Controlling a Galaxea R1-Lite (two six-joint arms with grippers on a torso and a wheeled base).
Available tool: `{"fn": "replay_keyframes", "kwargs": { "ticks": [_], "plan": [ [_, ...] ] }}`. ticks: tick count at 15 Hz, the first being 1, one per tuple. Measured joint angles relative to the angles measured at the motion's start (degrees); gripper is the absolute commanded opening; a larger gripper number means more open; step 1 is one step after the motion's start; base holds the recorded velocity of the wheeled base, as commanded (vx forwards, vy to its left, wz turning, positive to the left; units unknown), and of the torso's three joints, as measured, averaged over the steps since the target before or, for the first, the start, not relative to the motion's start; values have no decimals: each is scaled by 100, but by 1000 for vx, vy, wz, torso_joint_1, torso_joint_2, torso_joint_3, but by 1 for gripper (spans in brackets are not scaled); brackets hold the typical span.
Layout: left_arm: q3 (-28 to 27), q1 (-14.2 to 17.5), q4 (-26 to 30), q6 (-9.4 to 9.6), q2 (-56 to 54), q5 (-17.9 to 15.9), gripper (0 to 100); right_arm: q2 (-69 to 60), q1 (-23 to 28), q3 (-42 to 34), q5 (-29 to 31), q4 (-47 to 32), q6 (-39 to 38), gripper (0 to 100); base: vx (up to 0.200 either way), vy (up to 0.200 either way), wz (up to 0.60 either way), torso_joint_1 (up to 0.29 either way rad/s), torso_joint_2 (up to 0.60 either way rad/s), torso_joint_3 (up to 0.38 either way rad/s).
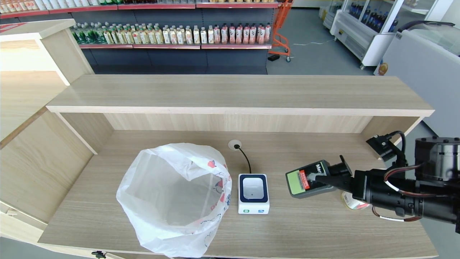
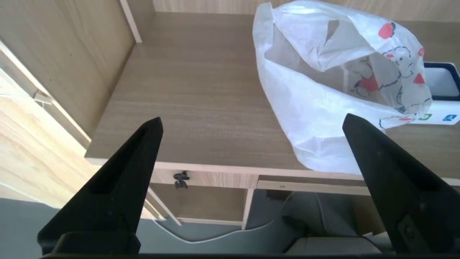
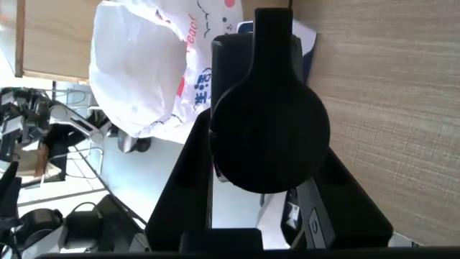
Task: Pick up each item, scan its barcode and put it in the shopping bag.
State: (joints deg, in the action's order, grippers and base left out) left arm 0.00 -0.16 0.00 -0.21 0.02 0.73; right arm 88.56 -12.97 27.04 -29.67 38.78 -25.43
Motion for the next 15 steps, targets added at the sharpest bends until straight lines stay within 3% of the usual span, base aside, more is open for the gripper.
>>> {"fn": "replay_keyframes", "kwargs": {
  "ticks": [5,15],
  "plan": [
    [0,-11,0,-4,0,2,100,21,-63,-9,26,-9,20,0,0,200,0,4,2,2],
    [0,0,0,16,0,2,100,831,-65,16,501,20,951,0,0,0,0,0,0,0]
  ]
}}
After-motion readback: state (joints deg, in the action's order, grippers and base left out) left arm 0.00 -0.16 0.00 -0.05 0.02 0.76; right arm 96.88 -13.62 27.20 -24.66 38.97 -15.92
